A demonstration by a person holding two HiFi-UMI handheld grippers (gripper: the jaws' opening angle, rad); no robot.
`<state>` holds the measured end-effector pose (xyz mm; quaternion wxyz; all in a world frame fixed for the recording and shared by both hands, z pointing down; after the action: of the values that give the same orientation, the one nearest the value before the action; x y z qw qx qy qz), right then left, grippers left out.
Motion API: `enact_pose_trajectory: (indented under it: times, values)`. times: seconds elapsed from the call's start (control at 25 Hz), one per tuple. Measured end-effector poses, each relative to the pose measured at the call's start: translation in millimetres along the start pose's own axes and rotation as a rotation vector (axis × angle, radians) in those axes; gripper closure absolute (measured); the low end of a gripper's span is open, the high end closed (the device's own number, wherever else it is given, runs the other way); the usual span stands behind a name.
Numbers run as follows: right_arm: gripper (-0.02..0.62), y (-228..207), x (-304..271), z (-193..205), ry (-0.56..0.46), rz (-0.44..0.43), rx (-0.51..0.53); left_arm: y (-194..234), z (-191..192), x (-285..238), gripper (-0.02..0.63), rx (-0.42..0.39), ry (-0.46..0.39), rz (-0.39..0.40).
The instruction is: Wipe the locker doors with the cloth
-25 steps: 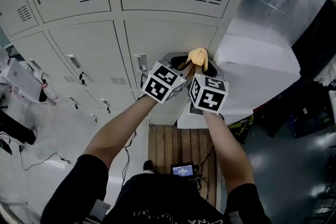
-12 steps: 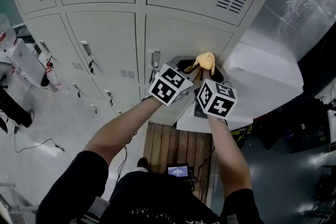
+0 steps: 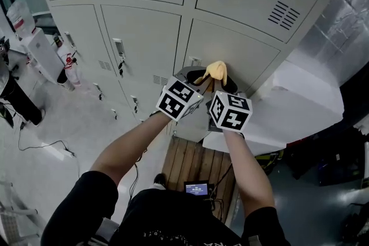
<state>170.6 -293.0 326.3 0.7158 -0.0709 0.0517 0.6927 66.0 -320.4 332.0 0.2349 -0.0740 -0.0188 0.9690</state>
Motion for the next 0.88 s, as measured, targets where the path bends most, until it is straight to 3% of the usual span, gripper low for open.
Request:
enact_pose_trajectory:
  times: [0.48, 0.88]
  values:
    - [0.534, 60.9, -34.7, 16.2, 0.035, -0.09, 0.041, 42.8, 30.7, 44.9, 0.552, 0.024, 0.026, -0.104]
    - [0.534, 68.5, -49.9, 19.9, 0.038, -0.082, 0.042, 60.1, 36.9, 42.5, 0.552, 0.019, 0.038, -0.118]
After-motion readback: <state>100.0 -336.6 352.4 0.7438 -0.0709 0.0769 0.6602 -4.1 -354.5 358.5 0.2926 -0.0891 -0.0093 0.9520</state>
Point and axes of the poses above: the fingertips, and each gripper's own axes: x backward along the fingers, y to its left, z out of its underside, the point moved 8 cm from there along x, backward along the fingers, and after that the axes turned 7 degrees about z, right-handed, at the moved point
